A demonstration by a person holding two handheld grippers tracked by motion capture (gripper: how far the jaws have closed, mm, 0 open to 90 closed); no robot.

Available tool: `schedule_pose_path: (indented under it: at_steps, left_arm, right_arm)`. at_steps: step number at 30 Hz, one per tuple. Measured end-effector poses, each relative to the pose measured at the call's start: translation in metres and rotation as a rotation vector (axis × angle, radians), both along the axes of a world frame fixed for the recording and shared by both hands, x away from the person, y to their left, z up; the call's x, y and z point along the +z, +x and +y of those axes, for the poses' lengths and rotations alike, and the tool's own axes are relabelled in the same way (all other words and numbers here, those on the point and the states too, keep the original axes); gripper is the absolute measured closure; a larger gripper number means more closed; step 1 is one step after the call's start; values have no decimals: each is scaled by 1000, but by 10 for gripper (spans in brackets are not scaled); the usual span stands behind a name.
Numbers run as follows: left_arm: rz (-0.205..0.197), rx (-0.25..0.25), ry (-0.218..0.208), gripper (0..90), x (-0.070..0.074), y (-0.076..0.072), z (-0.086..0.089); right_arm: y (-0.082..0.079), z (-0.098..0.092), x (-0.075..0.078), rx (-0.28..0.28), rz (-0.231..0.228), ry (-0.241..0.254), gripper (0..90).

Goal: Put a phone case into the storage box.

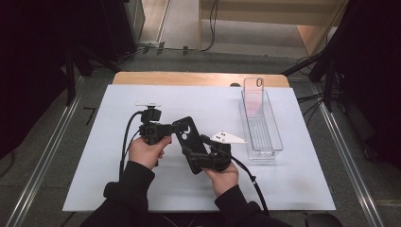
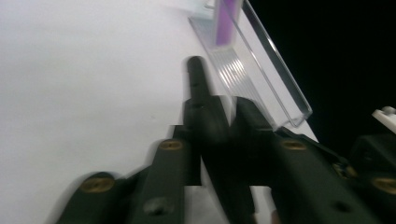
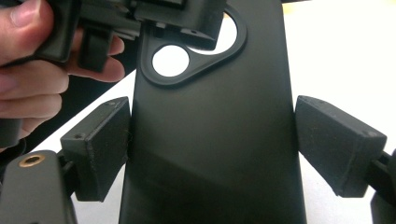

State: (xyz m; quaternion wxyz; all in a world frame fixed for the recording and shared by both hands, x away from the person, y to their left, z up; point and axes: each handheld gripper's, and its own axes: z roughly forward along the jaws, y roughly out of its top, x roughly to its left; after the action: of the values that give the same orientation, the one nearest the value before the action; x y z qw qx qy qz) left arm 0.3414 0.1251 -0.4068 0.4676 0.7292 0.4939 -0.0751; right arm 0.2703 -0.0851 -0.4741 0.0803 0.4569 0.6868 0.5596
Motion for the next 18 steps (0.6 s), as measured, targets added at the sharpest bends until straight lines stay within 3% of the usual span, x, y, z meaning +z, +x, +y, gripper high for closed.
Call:
schedule_pose_path:
  at_steps: [5, 14, 18]
  left_arm:
    - [2, 1, -26, 798, 2, -1, 1]
    - [4, -18, -76, 828, 8, -4, 0]
    - [-31, -13, -70, 828, 15, -7, 1]
  right_arm:
    - [1, 1, -1, 10, -15, 2, 116]
    - [5, 2, 2, 36, -43, -38, 101]
    - [9, -4, 6, 73, -31, -4, 0]
